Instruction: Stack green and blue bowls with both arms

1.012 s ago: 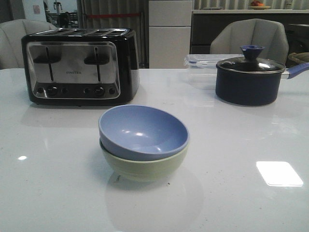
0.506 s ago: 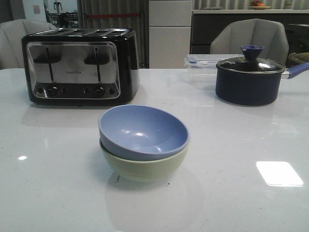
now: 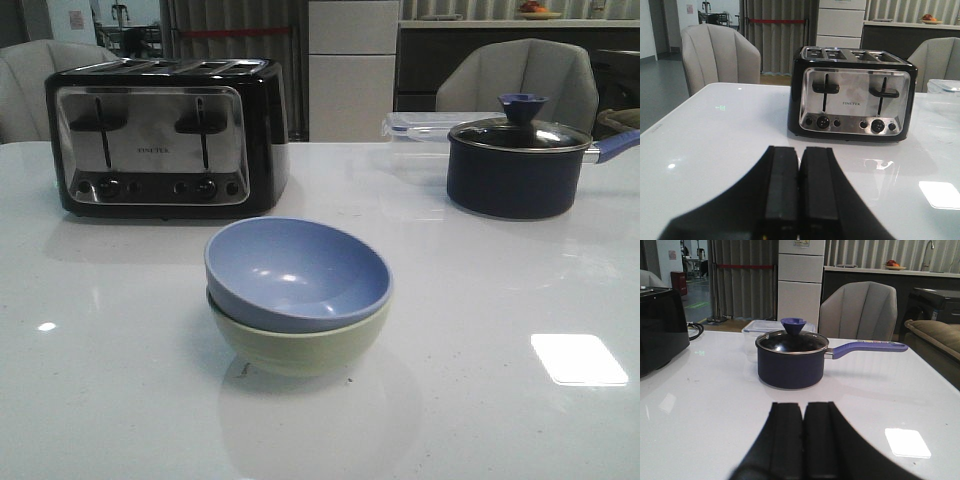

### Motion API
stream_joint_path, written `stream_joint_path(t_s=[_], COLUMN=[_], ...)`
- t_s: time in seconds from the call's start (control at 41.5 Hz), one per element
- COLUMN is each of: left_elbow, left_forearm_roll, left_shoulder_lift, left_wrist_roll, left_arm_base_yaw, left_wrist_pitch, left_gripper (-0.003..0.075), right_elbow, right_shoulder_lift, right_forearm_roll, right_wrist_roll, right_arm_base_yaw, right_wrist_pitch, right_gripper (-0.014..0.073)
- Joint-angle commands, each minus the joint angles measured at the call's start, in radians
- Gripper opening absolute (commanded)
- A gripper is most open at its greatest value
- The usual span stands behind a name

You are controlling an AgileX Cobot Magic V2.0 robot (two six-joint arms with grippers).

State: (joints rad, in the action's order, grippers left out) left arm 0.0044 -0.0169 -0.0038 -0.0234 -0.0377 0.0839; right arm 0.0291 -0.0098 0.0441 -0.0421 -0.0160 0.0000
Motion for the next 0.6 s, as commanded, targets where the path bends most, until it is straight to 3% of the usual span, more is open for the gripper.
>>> stream_joint_path(t_s=[0.0,0.578], left_elbow=[0.004,0.004], left_forearm_roll=[0.0,0.0], left_shoulder_lift=[-0.02,-0.02], left_wrist_roll=[-0.009,-0.009], left_arm_base_yaw=[-0.006,-0.006], left_wrist_pitch=[-0.098,-0.098], left_gripper=[0.0093,0.0093], right_elbow=[-0.004,-0.004], right_shoulder_lift=[-0.02,-0.02], right_forearm_roll=[-0.012,-0.012], right_wrist_roll=[-0.001,0.007], right_arm_base_yaw=[-0.007,-0.007], right_wrist_pitch=[-0.1,-0.074], right_gripper=[0.0056,0.0056])
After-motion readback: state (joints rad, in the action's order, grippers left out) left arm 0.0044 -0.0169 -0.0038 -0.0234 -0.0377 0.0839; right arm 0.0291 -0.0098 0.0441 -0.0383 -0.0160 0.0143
